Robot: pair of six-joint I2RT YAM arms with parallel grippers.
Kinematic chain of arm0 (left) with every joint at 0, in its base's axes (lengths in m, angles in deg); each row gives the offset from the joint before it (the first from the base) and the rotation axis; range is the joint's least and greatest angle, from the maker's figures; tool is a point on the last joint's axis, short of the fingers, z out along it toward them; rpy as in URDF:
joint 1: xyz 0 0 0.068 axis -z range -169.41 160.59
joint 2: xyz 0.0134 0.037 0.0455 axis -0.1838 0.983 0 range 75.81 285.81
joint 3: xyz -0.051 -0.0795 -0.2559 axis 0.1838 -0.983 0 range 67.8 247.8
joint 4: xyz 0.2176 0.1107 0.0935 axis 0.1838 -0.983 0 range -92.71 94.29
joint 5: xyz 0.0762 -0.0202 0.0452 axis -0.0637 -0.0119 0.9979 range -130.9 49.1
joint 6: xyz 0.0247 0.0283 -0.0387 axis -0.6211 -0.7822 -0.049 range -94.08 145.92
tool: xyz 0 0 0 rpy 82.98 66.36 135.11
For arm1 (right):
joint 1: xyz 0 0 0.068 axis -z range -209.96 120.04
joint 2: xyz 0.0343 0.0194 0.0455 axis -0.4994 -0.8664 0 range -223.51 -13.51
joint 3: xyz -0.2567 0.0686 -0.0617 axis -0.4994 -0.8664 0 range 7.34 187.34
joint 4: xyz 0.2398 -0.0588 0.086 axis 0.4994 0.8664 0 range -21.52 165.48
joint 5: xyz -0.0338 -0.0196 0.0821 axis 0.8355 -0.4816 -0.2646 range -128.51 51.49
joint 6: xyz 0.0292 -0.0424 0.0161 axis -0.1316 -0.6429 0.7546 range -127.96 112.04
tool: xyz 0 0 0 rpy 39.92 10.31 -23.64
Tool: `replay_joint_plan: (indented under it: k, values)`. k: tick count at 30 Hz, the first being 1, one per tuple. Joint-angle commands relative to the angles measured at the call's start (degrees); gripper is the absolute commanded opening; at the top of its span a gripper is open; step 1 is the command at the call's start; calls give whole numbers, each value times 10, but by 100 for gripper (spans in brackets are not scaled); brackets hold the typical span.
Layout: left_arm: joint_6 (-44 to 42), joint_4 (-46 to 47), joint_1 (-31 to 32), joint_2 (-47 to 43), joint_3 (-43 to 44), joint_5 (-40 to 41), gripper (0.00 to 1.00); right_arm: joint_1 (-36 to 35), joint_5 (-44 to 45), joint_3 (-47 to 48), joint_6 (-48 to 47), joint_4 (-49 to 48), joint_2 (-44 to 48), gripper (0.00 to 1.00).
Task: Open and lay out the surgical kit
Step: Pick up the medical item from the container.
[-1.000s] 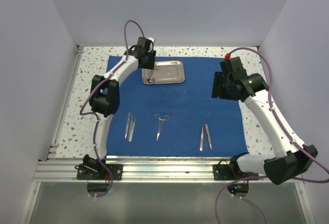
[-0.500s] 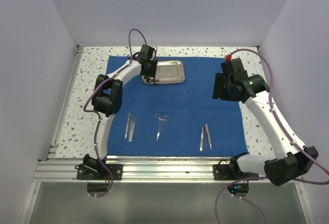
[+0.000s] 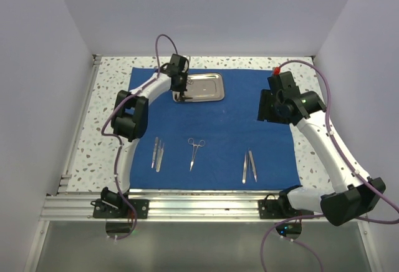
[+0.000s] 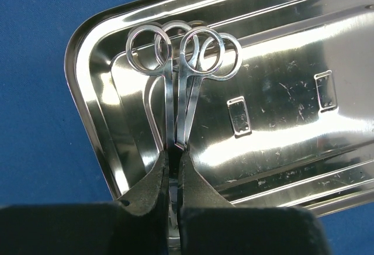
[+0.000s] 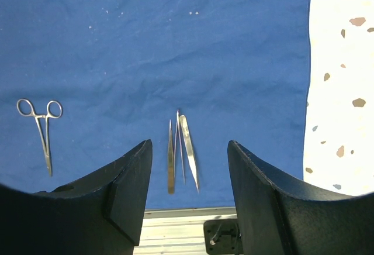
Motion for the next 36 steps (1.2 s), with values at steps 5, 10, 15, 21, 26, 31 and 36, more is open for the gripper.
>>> replay_joint_plan:
  k: [5, 10, 15, 21, 26, 31, 36]
  values:
    - [4, -59, -2, -5, 55, 14, 0, 4, -13, -13, 1, -17, 18, 58]
    - [10, -77, -3, -28, 112, 17, 0, 5, -18, -17, -1, -20, 20, 58]
    - [19, -87, -2, -43, 138, 18, 0, 5, -30, -18, -7, -26, 20, 58]
    - [43, -65, -2, -71, 68, 7, 0, 4, -42, -18, -22, -31, 20, 58]
    - [69, -48, -1, -56, 15, -7, 5, 4, -54, -23, -30, -34, 27, 58]
    - [76, -44, 13, -58, -6, 6, 10, 4, -57, -32, -30, -32, 39, 58]
    - [75, -46, 20, -64, -12, 11, 15, 4, -57, -48, -30, -32, 55, 58]
